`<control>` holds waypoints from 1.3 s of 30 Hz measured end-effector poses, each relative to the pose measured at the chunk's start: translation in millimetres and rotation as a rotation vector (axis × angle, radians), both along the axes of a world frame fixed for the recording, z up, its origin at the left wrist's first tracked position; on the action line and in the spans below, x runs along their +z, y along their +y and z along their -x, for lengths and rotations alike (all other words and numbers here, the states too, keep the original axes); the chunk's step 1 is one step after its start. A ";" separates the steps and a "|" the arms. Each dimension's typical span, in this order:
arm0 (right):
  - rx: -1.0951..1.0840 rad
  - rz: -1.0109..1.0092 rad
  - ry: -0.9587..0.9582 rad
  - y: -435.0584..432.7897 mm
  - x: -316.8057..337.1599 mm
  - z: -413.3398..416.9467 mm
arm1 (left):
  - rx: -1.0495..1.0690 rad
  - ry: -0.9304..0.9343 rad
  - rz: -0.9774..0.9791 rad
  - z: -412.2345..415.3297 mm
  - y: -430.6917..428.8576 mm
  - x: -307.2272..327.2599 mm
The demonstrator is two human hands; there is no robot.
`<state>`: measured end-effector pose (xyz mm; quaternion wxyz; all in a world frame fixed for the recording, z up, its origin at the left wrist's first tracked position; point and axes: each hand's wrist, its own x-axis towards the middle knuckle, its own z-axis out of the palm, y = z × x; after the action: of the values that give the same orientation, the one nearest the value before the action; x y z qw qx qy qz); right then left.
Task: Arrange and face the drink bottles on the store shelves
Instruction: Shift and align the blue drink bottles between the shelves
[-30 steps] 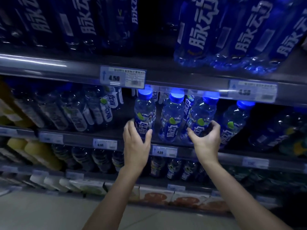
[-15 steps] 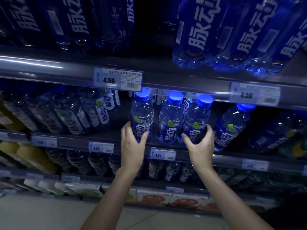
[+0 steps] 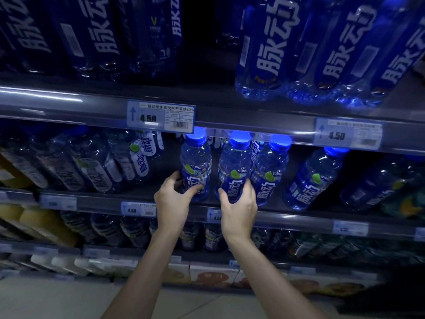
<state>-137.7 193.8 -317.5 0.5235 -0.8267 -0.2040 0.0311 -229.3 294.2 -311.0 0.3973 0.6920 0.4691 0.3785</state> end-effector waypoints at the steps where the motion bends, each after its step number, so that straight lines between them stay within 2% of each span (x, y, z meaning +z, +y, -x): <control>1: -0.028 -0.012 0.009 2.5 0.8 -0.5 | -0.008 0.001 0.017 -0.5 0.4 1.2; 6: -0.078 -0.065 -0.016 -0.1 1.0 -8.6 | -0.061 -0.052 0.024 -6.6 -7.1 3.2; 16: -0.037 -0.045 -0.021 -4.6 3.7 -10.5 | -0.086 -0.038 0.011 -5.5 -11.9 2.7; 22: 0.031 -0.028 -0.140 -40.4 2.9 -17.3 | 0.057 0.062 -0.029 -2.3 -35.9 -0.4; 25: -0.032 -0.049 -0.189 -72.3 -2.4 -35.3 | 0.065 0.055 -0.037 0.1 -54.8 -4.9; 33: -0.287 -0.061 -0.115 -114.6 -8.4 -99.8 | -0.114 0.017 -0.098 -38.9 -106.4 -10.0; 35: -0.304 -0.042 -0.086 -115.9 -8.1 -112.2 | -0.138 0.078 -0.108 -51.2 -116.1 -13.0; 39: -0.246 -0.021 -0.073 -113.9 -6.3 -128.3 | -0.194 0.368 -0.275 -64.2 -128.8 -25.5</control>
<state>-9.4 79.8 -323.7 0.5243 -0.8405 -0.1202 -0.0658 -165.1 165.4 -336.5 0.2419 0.8386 0.4091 0.2664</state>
